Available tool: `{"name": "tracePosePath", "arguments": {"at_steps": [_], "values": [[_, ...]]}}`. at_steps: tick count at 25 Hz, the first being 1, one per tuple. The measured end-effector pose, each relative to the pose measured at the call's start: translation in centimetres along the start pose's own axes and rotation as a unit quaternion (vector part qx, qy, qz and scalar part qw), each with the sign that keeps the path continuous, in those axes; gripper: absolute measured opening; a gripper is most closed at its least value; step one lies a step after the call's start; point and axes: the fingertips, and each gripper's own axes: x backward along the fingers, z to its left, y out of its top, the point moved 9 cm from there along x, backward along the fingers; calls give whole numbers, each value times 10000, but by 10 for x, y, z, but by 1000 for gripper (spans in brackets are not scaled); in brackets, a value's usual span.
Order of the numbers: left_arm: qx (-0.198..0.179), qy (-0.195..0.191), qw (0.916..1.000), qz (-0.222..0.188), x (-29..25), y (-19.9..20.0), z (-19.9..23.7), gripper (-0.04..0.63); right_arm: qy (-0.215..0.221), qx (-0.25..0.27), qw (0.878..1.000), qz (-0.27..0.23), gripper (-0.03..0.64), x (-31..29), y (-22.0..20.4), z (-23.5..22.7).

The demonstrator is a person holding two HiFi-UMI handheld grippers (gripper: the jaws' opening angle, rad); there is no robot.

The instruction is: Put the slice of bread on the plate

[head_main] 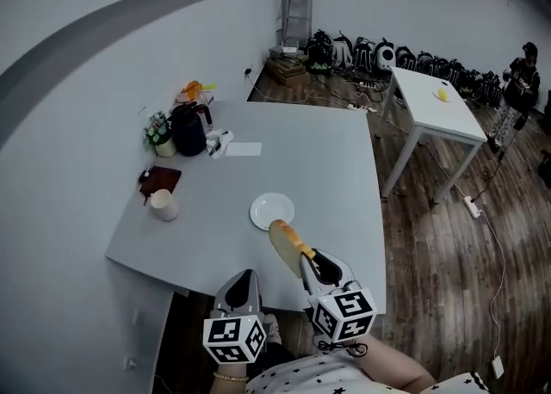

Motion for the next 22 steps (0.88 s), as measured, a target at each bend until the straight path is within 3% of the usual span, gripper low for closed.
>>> {"name": "tracePosePath", "arguments": {"at_steps": [10, 17, 22], "values": [[-216, -590, 9977, 265, -125, 41, 81, 8, -484, -1046, 9930, 255, 81, -162, -13, -33], [-125, -770, 9954, 560, -177, 42, 112, 9, -913, -2564, 9601, 641, 81, -231, -60, -71], [-72, -813, 9940, 731, -196, 36, 121, 8, -1344, -2826, 9464, 806, 83, -245, -80, -91]]}}
